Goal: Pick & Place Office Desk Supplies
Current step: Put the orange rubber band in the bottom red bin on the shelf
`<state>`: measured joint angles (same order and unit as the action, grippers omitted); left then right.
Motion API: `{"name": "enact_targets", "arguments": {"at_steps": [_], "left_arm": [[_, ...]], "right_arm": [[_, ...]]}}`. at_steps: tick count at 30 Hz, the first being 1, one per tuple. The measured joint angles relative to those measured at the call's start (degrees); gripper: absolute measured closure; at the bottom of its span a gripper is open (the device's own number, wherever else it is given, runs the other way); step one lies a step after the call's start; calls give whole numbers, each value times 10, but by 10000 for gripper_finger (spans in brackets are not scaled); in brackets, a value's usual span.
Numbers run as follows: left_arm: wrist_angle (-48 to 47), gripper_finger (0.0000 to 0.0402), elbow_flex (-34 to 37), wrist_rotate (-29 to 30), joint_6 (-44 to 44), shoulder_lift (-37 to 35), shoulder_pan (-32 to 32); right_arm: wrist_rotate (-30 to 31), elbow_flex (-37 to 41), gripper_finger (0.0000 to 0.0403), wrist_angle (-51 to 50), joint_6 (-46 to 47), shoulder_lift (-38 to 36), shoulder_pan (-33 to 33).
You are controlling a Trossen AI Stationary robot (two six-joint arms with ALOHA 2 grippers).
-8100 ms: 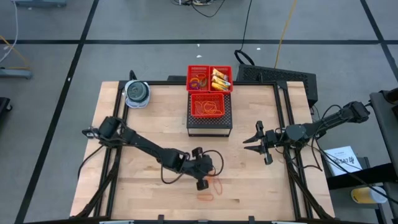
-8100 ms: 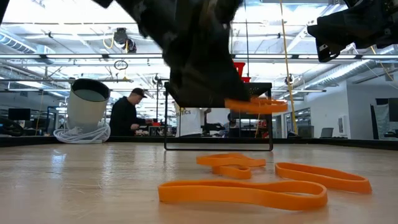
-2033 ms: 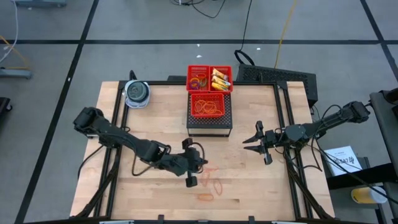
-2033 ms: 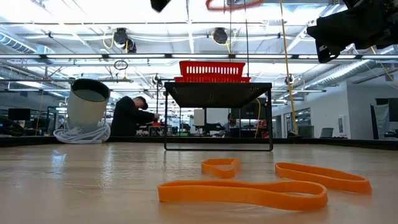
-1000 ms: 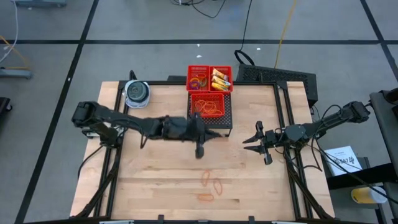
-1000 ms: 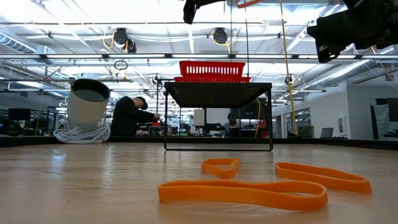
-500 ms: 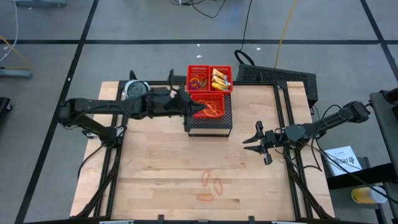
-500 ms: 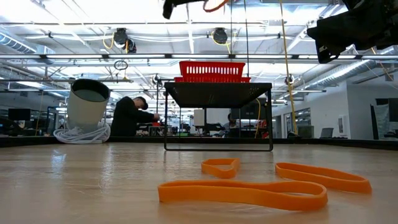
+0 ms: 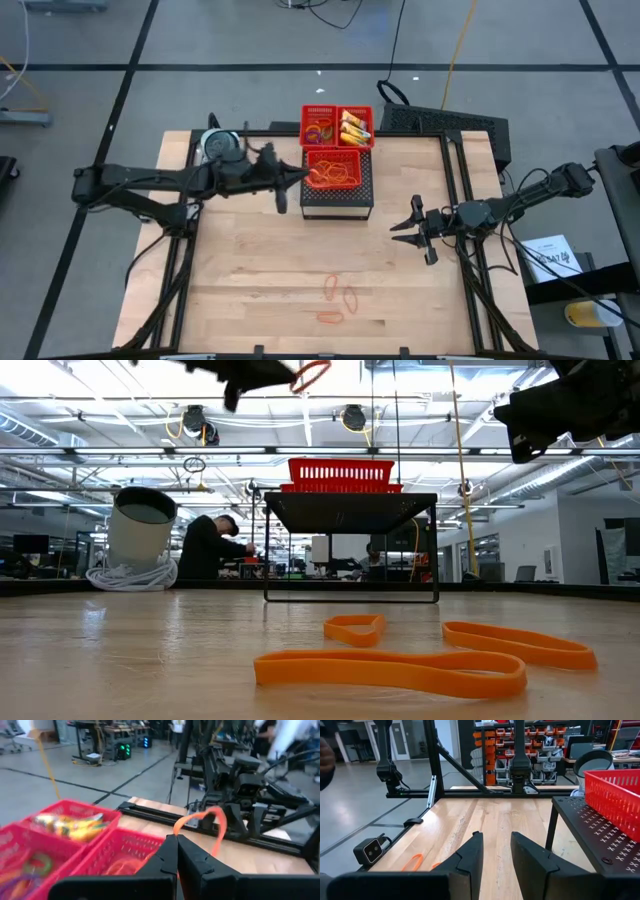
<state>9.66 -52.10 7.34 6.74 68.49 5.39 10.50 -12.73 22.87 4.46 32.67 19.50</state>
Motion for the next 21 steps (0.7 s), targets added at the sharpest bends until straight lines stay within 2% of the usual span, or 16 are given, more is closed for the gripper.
{"name": "enact_targets", "arguments": {"at_steps": [5,10,12,16,21], "left_arm": [[106,398,127,55,29,-76,0],[160,398,204,125,40,-157,0],[161,399,217,143,44,-178,0],[152,398,221,161,70,-178,-4],[155,399,192,180,68,-130,-5]], "right_arm": [[1,0,314,0,3,0,0],[2,0,314,0,0,0,0],[2,0,314,0,-3,0,0],[2,0,314,0,-6,0,0],[3,0,314,0,-6,0,0]]}}
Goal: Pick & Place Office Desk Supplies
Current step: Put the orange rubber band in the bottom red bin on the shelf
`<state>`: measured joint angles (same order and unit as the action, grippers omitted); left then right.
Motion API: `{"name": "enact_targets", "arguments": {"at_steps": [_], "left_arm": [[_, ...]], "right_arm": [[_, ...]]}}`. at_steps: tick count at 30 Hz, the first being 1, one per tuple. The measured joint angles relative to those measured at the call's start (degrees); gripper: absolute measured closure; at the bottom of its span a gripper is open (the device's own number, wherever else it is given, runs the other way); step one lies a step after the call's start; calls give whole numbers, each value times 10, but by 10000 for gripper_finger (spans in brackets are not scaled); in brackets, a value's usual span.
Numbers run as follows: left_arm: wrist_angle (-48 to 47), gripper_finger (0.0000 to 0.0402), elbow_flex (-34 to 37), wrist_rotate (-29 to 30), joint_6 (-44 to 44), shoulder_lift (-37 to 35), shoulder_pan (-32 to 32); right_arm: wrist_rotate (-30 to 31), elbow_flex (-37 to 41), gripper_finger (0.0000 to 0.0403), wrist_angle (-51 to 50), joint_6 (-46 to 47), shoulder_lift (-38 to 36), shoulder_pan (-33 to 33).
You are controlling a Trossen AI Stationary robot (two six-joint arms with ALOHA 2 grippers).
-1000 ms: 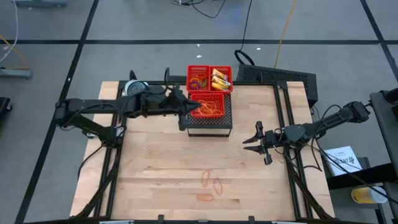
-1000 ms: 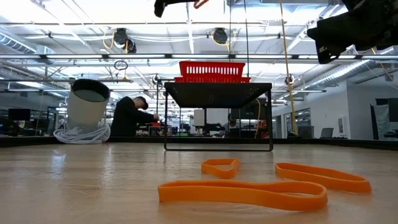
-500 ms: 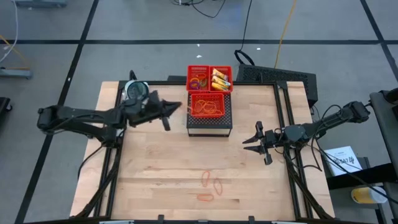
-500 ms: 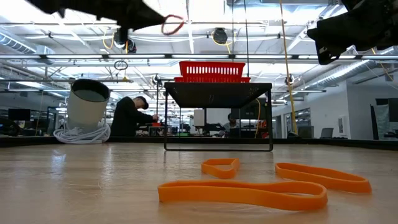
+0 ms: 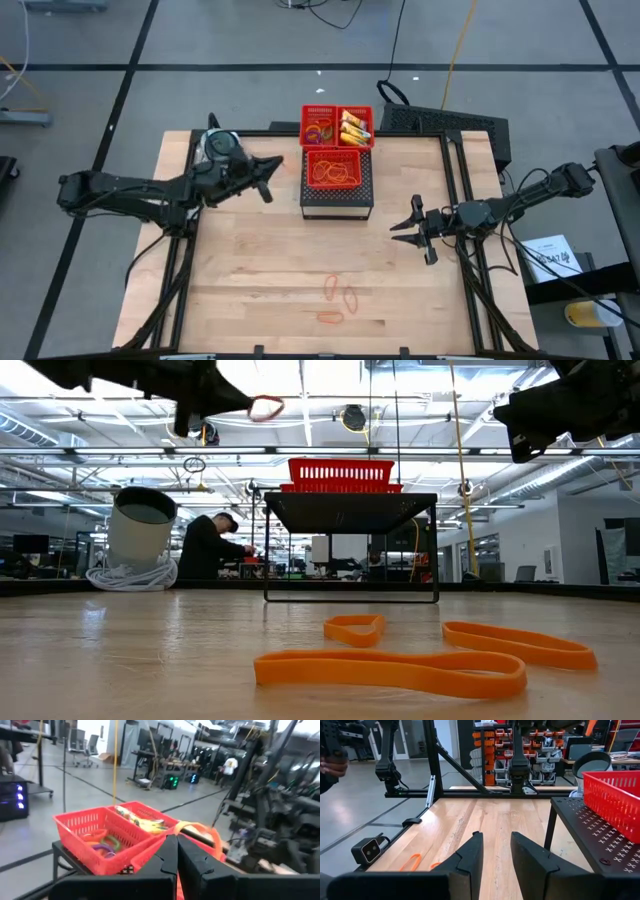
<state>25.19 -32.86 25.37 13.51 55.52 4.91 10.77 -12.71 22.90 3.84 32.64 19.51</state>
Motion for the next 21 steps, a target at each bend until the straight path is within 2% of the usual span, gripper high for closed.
{"name": "enact_targets", "arguments": {"at_steps": [4,14,21], "left_arm": [[-5,399,-53,11,-25,54,3],[-134,397,-221,5,-44,212,23],[-158,396,-261,5,-43,288,27]], "right_arm": [[0,0,314,0,0,0,0],[0,0,314,0,0,0,0],[-1,0,314,0,0,0,0]]}}
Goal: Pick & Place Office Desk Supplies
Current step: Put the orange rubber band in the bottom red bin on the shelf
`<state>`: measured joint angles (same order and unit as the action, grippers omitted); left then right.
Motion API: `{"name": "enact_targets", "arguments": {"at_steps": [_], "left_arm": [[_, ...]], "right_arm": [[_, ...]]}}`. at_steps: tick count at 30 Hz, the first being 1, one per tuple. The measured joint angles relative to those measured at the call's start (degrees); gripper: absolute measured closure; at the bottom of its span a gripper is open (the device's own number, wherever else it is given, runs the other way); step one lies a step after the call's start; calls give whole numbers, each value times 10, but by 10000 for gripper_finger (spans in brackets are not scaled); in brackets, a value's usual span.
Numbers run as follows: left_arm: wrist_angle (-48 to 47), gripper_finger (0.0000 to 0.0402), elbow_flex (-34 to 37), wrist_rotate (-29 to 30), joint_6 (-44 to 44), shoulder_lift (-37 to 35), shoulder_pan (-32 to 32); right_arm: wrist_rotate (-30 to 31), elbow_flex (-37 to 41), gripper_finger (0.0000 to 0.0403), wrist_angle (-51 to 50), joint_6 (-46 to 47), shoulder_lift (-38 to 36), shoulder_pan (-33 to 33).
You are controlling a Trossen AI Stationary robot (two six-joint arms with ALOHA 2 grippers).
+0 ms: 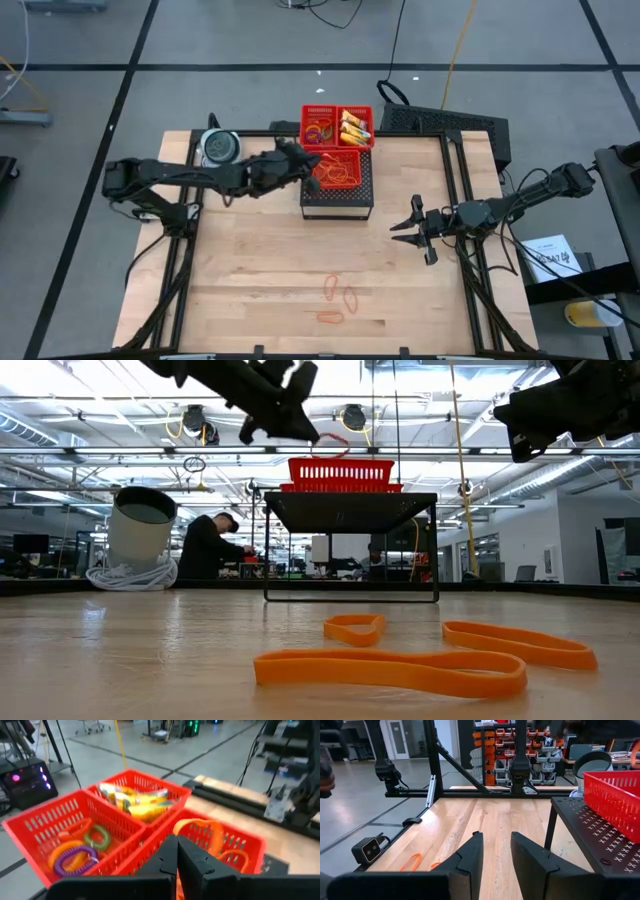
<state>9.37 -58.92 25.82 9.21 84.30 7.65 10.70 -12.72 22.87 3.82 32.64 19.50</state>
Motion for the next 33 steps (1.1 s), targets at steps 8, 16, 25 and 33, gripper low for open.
{"name": "enact_targets", "arguments": {"at_steps": [8,16,25,33], "left_arm": [[-7,398,0,-7,19,26,0],[-7,373,0,-8,18,27,-1],[-7,369,0,-8,18,27,-1],[-7,296,0,-4,14,27,-8]], "right_arm": [[-2,0,314,0,0,0,0],[-2,0,314,0,0,0,0],[-2,0,314,0,0,0,0],[-2,0,314,0,0,0,0]]}}
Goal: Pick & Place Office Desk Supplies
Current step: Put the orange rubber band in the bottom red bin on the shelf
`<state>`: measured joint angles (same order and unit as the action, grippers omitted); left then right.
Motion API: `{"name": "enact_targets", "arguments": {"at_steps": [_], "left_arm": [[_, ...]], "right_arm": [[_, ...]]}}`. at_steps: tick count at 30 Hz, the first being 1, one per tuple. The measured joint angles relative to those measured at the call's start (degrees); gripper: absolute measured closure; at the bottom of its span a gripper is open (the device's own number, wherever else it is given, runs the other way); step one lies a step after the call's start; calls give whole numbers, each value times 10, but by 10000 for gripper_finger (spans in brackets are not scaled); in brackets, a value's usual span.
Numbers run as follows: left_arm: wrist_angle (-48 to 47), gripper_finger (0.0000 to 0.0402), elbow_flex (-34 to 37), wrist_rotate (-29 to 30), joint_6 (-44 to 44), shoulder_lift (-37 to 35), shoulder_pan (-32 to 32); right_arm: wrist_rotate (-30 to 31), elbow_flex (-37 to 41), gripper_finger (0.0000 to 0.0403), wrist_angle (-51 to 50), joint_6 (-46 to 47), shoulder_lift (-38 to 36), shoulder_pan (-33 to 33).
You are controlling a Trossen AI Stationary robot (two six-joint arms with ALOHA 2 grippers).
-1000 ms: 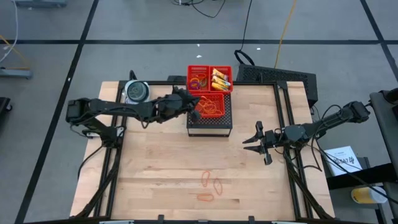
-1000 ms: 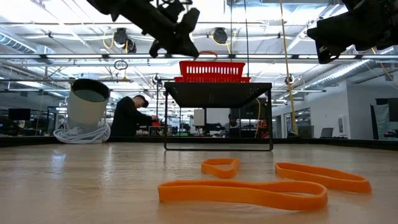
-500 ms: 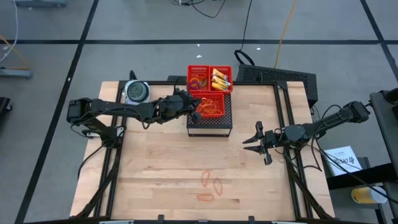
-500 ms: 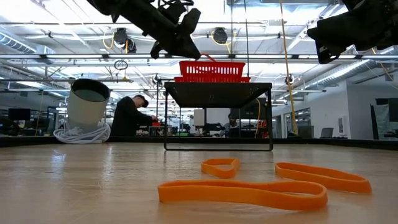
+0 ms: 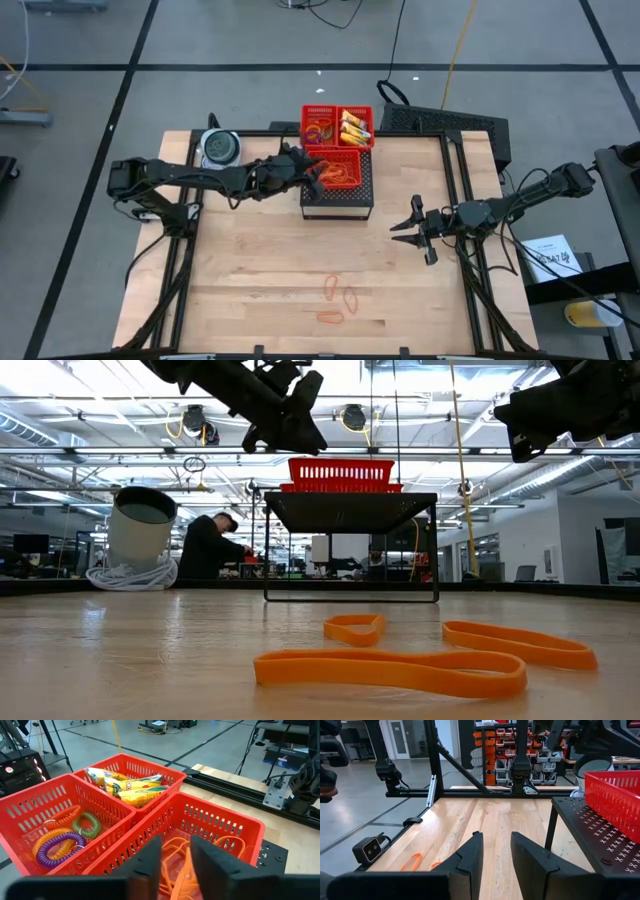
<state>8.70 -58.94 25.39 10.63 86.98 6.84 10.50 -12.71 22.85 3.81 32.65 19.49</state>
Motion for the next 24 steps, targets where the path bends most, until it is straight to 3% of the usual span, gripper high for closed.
{"name": "enact_targets", "arguments": {"at_steps": [5,10,17,24], "left_arm": [[-1,227,0,0,-5,0,-2],[2,188,0,-30,-4,-9,-14],[6,176,0,-76,-4,-38,-72],[-2,176,0,-80,0,-41,-166]], "right_arm": [[0,0,314,0,0,0,0],[0,0,314,0,0,0,0],[2,0,314,-13,0,0,0],[3,0,314,-12,0,0,0]]}}
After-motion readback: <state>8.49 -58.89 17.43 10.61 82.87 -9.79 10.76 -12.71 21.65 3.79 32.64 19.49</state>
